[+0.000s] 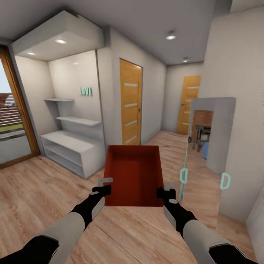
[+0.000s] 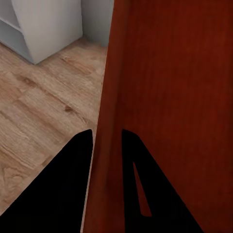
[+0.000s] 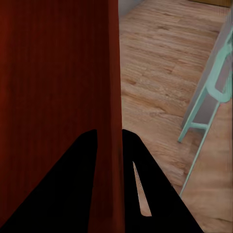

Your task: Move the two storage containers from the living room to the garage. In the garage, place one container on the floor and stack the other container on top of it (either order is fine).

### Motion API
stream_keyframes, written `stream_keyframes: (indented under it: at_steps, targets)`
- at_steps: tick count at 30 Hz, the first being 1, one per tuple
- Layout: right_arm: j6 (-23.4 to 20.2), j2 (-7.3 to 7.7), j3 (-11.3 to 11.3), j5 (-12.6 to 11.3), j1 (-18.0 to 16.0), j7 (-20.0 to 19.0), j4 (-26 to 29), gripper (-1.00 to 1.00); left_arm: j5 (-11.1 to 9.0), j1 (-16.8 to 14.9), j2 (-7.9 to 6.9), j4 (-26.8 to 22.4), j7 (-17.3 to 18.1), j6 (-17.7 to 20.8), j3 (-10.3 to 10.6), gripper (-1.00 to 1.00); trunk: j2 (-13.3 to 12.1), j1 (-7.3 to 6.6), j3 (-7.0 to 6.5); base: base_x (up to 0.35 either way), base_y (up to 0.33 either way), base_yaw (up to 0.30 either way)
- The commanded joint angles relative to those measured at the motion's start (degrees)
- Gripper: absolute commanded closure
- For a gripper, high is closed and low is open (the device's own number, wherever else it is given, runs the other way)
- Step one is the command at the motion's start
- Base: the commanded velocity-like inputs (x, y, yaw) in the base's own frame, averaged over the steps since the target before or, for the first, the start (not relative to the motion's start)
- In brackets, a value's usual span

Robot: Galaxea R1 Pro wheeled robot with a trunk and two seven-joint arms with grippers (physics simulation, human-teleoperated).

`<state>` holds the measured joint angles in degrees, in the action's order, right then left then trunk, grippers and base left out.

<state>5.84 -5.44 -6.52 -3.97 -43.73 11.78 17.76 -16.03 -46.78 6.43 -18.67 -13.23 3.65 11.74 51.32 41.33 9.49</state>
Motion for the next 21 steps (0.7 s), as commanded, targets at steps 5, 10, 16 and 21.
stream_keyframes:
  at_steps: [5, 10, 16, 21]
  targets:
    - [0.3, 0.08, 2.4, -0.5, -0.1, 4.6, -0.1, 1.0, 0.7, 0.0, -1.95, -0.3, -3.1, 0.4, 0.5, 1.0, 0.1, 0.04, 0.08, 0.306, 0.206, -0.252]
    - [0.3, 0.08, 2.4, -0.5, -0.1, 4.6, -0.1, 1.0, 0.7, 0.0, -1.95, -0.3, -3.1, 0.4, 0.5, 1.0, 0.1, 0.04, 0.08, 0.306, 0.208, -0.252]
    - [0.3, 0.08, 2.4, -0.5, -0.1, 4.6, -0.1, 1.0, 0.7, 0.0, -1.95, -0.3, -3.1, 0.4, 0.5, 1.0, 0.1, 0.04, 0.08, 0.306, 0.208, -0.252]
    - [0.3, 0.08, 2.4, -0.5, -0.1, 4.6, -0.1, 1.0, 0.7, 0.0, -1.95, -0.3, -3.1, 0.4, 0.5, 1.0, 0.1, 0.04, 0.08, 0.306, 0.208, -0.229]
